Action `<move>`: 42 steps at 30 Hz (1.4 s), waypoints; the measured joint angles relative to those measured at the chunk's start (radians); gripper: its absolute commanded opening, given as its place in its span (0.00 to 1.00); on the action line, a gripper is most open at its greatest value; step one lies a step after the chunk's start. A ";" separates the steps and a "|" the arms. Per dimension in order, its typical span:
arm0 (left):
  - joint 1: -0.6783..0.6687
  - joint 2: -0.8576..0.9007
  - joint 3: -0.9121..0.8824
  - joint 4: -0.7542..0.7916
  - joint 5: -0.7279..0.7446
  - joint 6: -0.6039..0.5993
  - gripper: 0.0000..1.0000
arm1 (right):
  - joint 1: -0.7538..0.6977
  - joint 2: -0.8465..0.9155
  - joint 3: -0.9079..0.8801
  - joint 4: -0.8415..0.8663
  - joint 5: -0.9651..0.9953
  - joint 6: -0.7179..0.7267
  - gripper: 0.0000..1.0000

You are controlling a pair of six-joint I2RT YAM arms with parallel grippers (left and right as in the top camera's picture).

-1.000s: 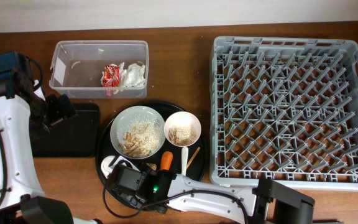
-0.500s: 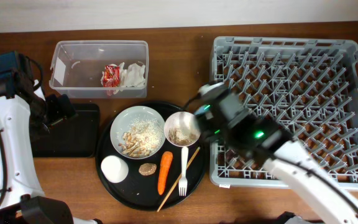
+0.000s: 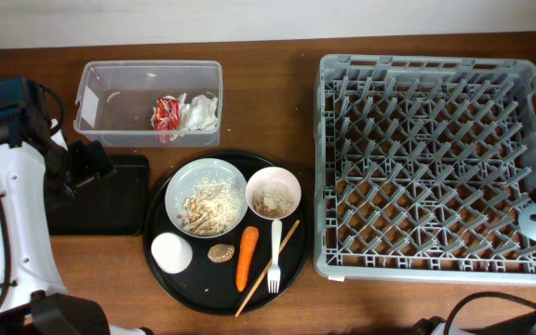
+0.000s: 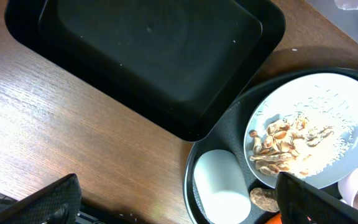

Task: Sort waste into correct bins and load items into the dishwasher rack
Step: 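Grasp the white cup with the right gripper and place it in the rack, then grasp the second white cup with the right gripper and place it in the rack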

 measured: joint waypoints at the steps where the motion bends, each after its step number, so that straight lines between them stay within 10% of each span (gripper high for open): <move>1: 0.000 0.000 0.000 0.000 0.000 0.000 0.99 | 0.000 0.017 0.000 0.009 0.014 0.007 0.56; 4: 0.000 0.000 0.000 0.000 0.000 0.000 0.99 | 0.000 0.100 0.000 0.027 0.045 0.011 0.56; 7: 0.000 0.000 0.000 0.000 0.000 0.000 0.99 | 0.000 0.126 0.000 0.061 0.072 0.012 0.86; 18: 0.000 0.000 0.000 0.000 0.000 0.000 0.99 | 0.003 0.143 0.000 0.065 -0.207 -0.049 0.81; 24: 0.000 0.000 0.000 0.000 0.000 0.000 0.99 | 0.465 -0.087 0.000 -0.031 -0.416 -0.229 0.86; 31: -0.001 0.000 0.000 0.000 0.000 0.000 0.99 | 1.484 0.090 0.002 0.236 -0.418 -0.328 0.98; 42: -0.001 0.000 0.000 0.003 0.000 0.000 0.99 | 1.778 0.485 0.228 0.414 -0.408 -0.330 0.98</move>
